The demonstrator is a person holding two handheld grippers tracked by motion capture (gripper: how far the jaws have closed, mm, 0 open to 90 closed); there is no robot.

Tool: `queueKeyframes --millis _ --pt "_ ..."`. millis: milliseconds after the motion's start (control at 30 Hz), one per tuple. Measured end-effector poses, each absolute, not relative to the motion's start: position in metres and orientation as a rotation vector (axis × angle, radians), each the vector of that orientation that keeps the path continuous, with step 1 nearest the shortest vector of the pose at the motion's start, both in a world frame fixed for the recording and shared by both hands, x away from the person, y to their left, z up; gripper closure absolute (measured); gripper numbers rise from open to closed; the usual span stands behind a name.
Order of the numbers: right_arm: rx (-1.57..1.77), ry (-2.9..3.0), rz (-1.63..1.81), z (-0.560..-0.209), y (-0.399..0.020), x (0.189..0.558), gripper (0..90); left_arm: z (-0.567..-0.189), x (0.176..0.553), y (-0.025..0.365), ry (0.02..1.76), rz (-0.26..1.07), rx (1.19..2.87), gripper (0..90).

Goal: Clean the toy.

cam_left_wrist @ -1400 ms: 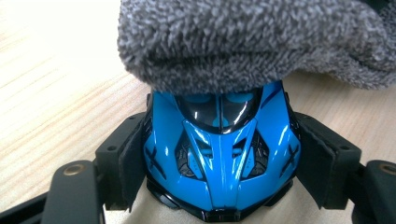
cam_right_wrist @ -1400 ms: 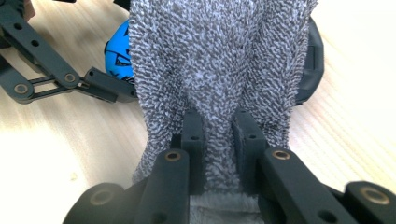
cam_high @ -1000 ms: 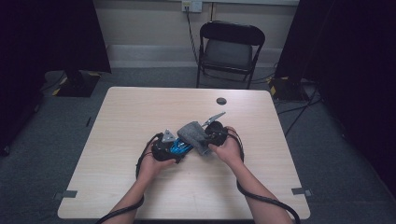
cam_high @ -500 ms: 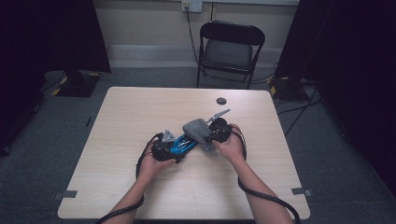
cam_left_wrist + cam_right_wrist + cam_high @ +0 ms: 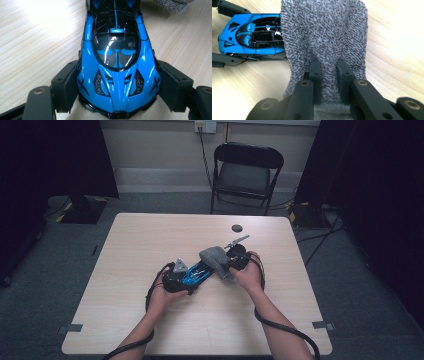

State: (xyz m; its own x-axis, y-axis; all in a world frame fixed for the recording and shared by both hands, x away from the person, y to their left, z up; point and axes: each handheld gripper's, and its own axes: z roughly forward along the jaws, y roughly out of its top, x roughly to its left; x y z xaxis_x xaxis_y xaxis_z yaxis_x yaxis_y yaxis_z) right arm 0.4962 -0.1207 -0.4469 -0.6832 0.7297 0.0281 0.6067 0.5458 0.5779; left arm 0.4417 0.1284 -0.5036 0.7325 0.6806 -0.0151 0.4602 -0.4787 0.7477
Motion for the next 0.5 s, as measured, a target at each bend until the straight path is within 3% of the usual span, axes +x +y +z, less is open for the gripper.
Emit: queueKeyframes --millis 500 --pt "1.163 2.540 0.822 -0.447 -0.137 0.499 77.9 -0.504 0.442 0.128 0.858 0.365 2.159 25.6"
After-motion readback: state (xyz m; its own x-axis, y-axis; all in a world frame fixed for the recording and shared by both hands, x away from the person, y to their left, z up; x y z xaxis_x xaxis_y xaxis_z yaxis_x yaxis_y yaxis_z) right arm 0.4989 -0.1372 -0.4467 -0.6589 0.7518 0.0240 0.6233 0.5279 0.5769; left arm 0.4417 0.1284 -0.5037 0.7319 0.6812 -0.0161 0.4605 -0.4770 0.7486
